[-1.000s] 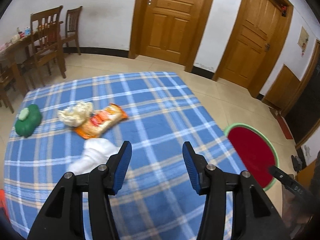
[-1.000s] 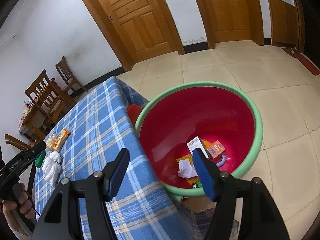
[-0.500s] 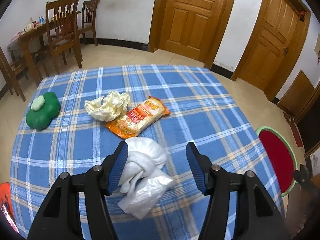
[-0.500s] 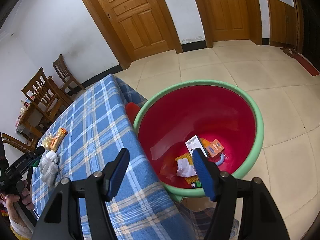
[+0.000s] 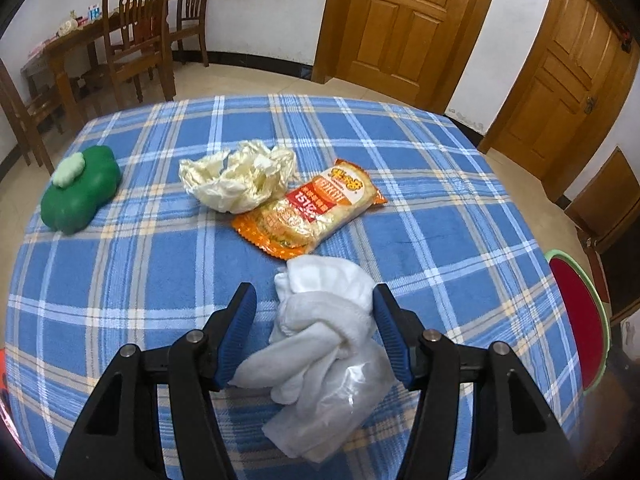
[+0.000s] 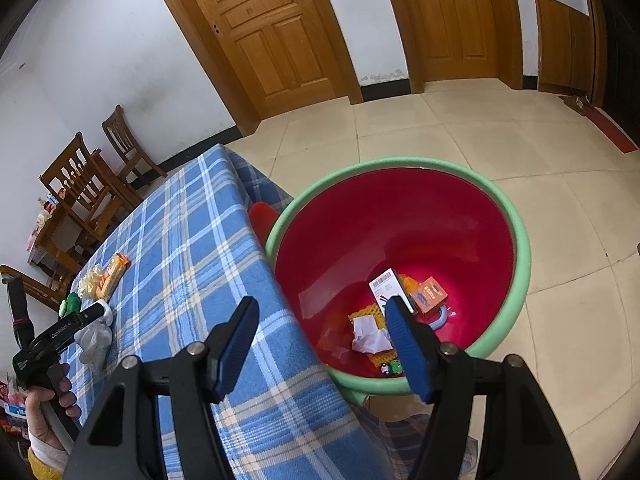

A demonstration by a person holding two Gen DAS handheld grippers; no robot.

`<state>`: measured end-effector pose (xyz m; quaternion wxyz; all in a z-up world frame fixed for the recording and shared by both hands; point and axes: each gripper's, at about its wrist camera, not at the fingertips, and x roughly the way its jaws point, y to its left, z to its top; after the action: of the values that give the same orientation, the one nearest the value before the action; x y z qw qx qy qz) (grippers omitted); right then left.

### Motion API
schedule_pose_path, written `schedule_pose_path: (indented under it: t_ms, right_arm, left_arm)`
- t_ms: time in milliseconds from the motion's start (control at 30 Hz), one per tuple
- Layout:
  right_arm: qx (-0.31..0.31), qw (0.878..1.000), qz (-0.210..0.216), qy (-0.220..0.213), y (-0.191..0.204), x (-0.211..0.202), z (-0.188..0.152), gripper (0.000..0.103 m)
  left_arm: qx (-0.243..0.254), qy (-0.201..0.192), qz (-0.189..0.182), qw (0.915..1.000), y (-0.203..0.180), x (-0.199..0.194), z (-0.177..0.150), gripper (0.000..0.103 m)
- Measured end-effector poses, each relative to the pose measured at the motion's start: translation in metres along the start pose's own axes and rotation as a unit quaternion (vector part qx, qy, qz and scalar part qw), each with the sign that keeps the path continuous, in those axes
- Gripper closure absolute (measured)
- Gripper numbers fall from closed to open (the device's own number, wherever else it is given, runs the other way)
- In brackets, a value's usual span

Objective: Collect trash
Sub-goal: 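Move both tools back over the table toward the white cloth, then grasp the white cloth with the left tool while the right tool grasps the clear plastic bag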

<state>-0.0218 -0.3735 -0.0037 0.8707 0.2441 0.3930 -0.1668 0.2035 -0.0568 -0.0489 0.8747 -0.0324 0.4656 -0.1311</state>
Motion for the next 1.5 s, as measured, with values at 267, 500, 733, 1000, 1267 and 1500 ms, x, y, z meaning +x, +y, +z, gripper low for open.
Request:
schedule_pose_path:
  t_ms: [267, 500, 733, 1000, 1267, 1500]
  right_arm:
    - [-0.003, 1.000, 0.002, 0.004, 0.003, 0.004, -0.002, 0.035]
    - [-0.019, 1.000, 0.015, 0.001, 0.020, 0.003, -0.002, 0.035]
    - [-0.054, 0.998, 0.041, 0.004, 0.054, 0.007, -0.002, 0.035]
    - [-0.106, 0.991, 0.082, 0.014, 0.107, 0.015, -0.006, 0.035]
    - [-0.136, 0.983, 0.117, 0.030, 0.156, 0.027, -0.018, 0.035]
    - [-0.148, 0.979, 0.129, 0.060, 0.195, 0.043, -0.038, 0.035]
  left_arm:
    - [-0.010, -0.003, -0.027, 0.9996, 0.000, 0.001, -0.004, 0.067]
    - [-0.040, -0.032, -0.043, 0.9978, 0.013, -0.026, 0.000, 0.068]
    - [-0.062, -0.053, -0.030, 0.9962, 0.034, -0.051, -0.003, 0.068]
    - [-0.083, -0.065, -0.006, 0.9944, 0.062, -0.071, -0.018, 0.068]
    - [-0.105, -0.061, 0.014, 0.9925, 0.087, -0.077, -0.039, 0.068]
    - [-0.114, -0.065, 0.023, 0.9911, 0.105, -0.079, -0.052, 0.068]
